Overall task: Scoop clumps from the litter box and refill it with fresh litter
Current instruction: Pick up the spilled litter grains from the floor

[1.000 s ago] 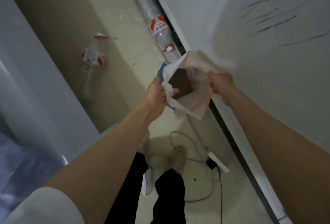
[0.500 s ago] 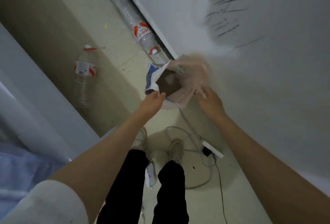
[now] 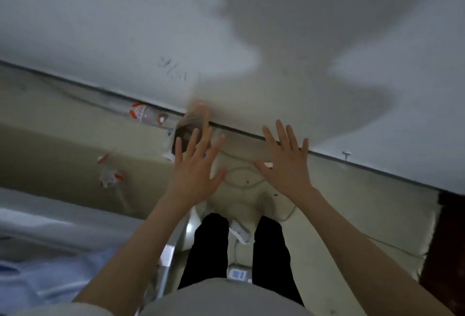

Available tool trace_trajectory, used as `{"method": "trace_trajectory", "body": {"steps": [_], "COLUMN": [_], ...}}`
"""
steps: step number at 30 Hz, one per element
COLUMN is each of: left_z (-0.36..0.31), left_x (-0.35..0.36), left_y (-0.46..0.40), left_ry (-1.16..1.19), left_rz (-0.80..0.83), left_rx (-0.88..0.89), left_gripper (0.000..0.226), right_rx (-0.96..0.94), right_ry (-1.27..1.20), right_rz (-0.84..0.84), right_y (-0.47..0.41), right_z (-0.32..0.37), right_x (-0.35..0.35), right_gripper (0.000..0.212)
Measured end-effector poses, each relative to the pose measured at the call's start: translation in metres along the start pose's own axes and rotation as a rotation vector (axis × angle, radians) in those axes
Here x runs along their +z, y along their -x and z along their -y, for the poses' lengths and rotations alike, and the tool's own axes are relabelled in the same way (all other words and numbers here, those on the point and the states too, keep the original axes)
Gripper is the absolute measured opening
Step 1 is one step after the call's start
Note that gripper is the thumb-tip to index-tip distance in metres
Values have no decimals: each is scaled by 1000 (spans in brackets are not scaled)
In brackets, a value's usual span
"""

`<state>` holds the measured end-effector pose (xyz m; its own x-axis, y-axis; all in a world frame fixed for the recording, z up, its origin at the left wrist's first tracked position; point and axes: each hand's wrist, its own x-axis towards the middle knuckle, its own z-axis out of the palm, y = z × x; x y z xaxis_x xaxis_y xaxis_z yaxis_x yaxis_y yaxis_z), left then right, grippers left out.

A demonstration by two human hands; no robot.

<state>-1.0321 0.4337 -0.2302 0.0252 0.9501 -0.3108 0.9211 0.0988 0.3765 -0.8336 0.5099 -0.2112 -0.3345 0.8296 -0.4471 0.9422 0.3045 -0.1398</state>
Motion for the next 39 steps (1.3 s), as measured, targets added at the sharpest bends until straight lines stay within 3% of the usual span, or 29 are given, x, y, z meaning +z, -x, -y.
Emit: {"method": "trace_trajectory", "body": {"steps": [2, 11, 16, 22, 28, 39], "left_z": [-29, -218, -363, -541, -667, -834], "left_x": [-13, -37, 13, 100, 166, 306], "left_y": [9, 9, 35, 91, 158, 283], "left_ry": [-83, -275, -284, -278, -350, -602], "left_rz": [21, 20, 54, 194, 333, 602], "left_rx": [104, 414, 597, 917, 1277, 1801], "left_gripper": [67, 70, 73, 74, 73, 83], "right_rx": [54, 386, 582, 953, 1331, 1968], "right_ry": [-4, -274, -377, -464, -557, -708], "right_rz": [-30, -309, -352, -371, -474, -615], "right_y": [32, 184, 308, 469, 584, 760], "right_z": [-23, -155, -254, -351, -375, -381], "right_x": [-19, -44, -19, 34, 83, 180], "right_gripper": [95, 87, 89, 84, 82, 88]}}
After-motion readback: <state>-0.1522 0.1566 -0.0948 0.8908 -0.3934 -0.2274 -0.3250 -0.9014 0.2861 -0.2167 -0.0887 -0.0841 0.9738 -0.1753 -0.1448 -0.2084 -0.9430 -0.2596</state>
